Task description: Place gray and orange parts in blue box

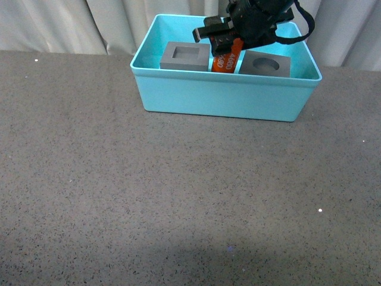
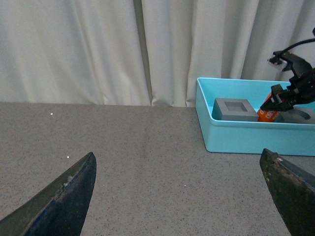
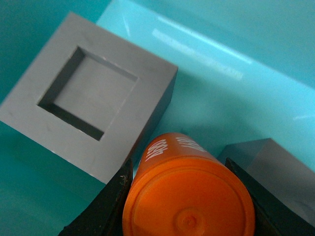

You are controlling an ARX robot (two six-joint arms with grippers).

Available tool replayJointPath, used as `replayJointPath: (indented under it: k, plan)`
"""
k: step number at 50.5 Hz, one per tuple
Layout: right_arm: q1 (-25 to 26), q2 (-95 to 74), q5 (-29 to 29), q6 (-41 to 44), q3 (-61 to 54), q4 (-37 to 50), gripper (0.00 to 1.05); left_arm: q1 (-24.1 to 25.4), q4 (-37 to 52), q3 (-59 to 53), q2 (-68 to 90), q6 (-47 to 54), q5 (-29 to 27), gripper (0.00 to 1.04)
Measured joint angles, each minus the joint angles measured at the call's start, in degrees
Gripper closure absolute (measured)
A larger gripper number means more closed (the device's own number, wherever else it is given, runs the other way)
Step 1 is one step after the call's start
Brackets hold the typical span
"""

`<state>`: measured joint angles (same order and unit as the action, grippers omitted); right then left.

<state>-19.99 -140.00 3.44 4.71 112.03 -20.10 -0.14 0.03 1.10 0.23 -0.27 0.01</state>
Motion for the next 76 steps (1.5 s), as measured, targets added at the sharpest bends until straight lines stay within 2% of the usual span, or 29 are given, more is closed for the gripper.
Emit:
replayJointPath:
  k: [26, 34, 40, 42, 45, 62, 67, 76]
  plan:
    - [0.2, -2.7, 1.0, -0.4, 2.4, -3.6, 0.6, 0.0, 0.0, 0.0, 0.0, 0.0, 0.0, 0.07]
    - [0.3, -1.9, 2.0, -1.5, 0.7, -2.4, 0.35, 0.0, 0.0, 0.0, 0.0, 0.0, 0.0, 0.07]
    - [0.6, 1.3, 2.1, -2.7, -3.4, 0.1, 0.12, 0.0, 0.0, 0.0, 0.0, 0.0, 0.0, 0.07]
    - [0.8, 2.8, 1.9, -3.1, -5.2, 1.6, 0.08, 0.0, 0.0, 0.0, 0.0, 0.0, 0.0, 0.07]
    - [1.4, 6.1, 1.6, -3.8, -8.9, 5.4, 0.1, 0.0, 0.0, 0.0, 0.0, 0.0, 0.0, 0.07]
    - [3.9, 25.1, -2.4, -4.7, -28.9, 26.4, 0.1, 0.0, 0.0, 0.0, 0.0, 0.0, 0.0, 0.07]
    - [5.2, 33.0, -5.9, -4.7, -39.4, 34.9, 0.1, 0.0, 0.0, 0.0, 0.0, 0.0, 0.0, 0.07]
    - [7.0, 41.8, -11.1, -3.3, -53.7, 44.5, 0.1, 0.0, 0.0, 0.0, 0.0, 0.0, 0.0, 0.07]
